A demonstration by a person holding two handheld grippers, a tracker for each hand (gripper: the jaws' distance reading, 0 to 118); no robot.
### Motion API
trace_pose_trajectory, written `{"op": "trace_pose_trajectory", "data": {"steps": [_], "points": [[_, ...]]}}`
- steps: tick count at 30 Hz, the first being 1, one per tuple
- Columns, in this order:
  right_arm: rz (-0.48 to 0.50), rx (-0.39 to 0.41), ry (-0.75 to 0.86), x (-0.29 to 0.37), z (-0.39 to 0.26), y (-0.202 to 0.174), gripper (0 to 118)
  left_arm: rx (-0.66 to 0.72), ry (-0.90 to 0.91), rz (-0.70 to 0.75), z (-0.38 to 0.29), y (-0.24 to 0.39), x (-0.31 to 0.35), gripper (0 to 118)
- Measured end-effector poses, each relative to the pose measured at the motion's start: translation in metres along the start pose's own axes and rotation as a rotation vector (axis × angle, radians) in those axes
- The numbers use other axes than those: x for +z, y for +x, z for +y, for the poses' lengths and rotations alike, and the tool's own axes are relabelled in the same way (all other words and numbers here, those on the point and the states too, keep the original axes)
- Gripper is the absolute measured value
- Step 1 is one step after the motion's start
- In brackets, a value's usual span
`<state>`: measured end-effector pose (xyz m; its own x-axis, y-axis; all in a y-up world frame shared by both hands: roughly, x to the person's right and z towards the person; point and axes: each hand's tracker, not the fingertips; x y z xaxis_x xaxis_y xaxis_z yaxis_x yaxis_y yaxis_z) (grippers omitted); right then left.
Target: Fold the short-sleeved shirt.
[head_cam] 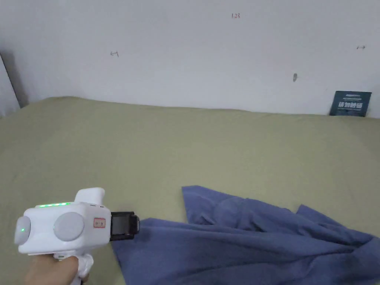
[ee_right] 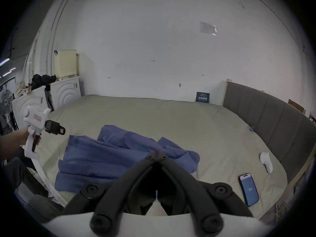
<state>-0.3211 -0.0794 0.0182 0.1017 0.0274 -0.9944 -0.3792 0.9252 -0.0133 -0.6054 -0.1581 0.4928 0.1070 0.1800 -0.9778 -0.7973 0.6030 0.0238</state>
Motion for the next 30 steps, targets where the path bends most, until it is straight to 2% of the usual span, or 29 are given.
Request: {"op": "trace_pose_trajectory", "data": {"steps": [4,9,11,13,14,15,16,17,18,19,20,21,26,29,30], "points": [[-0.041,-0.019,-0.021,0.005,-0.003,0.017,0,0.036,-0.064,0.087,0.018,0.008,-0.044,113],[-0.084,-0.036,-0.047,0.006,-0.002,0.035,0,0.019,-0.129,0.071,0.014,0.03,-0.071,112],[-0.103,-0.048,-0.071,-0.002,0.0,0.042,0,-0.035,-0.176,0.066,0.005,0.041,-0.071,110],[-0.111,-0.066,-0.092,-0.015,0.002,0.051,0,-0.12,-0.229,0.141,-0.004,0.052,-0.076,106],[-0.106,-0.075,-0.102,-0.022,0.005,0.055,0,-0.162,-0.201,0.166,-0.008,0.056,-0.076,103],[-0.094,-0.083,-0.119,-0.03,0.008,0.057,0,-0.15,-0.156,0.136,-0.008,0.055,-0.071,96],[-0.074,-0.087,-0.146,-0.039,0.011,0.06,4,-0.137,-0.165,0.129,-0.009,0.055,-0.07,86],[-0.062,-0.086,-0.183,-0.049,0.016,0.058,20,-0.128,-0.17,0.108,-0.007,0.055,-0.068,70],[-0.062,-0.096,-0.193,-0.061,0.019,0.06,58,-0.131,-0.162,0.094,-0.005,0.057,-0.063,11],[-0.044,-0.114,-0.224,-0.073,0.021,0.064,86,-0.141,-0.139,0.046,-0.001,0.054,-0.058,4],[-0.024,-0.138,-0.27,-0.09,0.023,0.069,104,-0.125,-0.125,-0.037,0.001,0.054,-0.054,4],[0.004,-0.159,-0.311,-0.103,0.025,0.072,112,-0.115,-0.131,-0.023,0.004,0.058,-0.048,4],[-0.07,-0.276,-0.483,-0.18,0.02,0.094,113,-0.137,-0.154,-0.004,0.006,0.054,-0.042,4],[-0.041,-0.328,-0.653,-0.225,0.01,0.099,110,-0.086,-0.156,-0.023,0.004,0.046,-0.045,4],[-0.059,-0.334,-0.683,-0.234,0.006,0.097,106,-0.082,-0.15,-0.025,0.002,0.044,-0.046,4]]}}
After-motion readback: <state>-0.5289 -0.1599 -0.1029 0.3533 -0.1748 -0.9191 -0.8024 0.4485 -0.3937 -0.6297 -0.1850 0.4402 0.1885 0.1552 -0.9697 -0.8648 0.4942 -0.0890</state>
